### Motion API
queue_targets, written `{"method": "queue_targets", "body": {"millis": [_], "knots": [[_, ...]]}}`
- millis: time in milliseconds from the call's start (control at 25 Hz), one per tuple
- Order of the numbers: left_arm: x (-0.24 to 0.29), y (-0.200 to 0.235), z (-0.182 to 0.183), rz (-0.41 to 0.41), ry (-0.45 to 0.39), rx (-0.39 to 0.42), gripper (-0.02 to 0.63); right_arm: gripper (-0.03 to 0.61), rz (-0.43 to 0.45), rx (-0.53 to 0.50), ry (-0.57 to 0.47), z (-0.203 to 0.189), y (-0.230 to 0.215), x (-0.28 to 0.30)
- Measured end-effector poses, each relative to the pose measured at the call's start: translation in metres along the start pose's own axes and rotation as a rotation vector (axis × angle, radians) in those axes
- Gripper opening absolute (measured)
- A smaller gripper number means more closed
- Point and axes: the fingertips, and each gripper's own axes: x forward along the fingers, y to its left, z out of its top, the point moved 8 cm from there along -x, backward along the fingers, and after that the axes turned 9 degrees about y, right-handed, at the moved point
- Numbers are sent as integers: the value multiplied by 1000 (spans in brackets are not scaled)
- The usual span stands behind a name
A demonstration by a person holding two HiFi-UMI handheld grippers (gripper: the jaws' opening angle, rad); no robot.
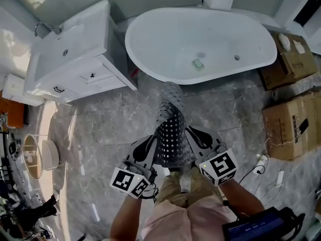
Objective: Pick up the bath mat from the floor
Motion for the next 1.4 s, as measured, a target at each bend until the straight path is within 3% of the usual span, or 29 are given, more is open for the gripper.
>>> {"method": "queue_targets", "body": {"millis": [400,880,1400], "knots": [[-28,-5,31,78,-44,19,37,29,-82,45,-35,4,-31,-57],[-54,-2,37,170,-77,27,37,29,-194,97,-82,-3,-70,-110],[-78,8,54,267,-148,41,37,29,-237,124,-144,-2,-87,-139]]}}
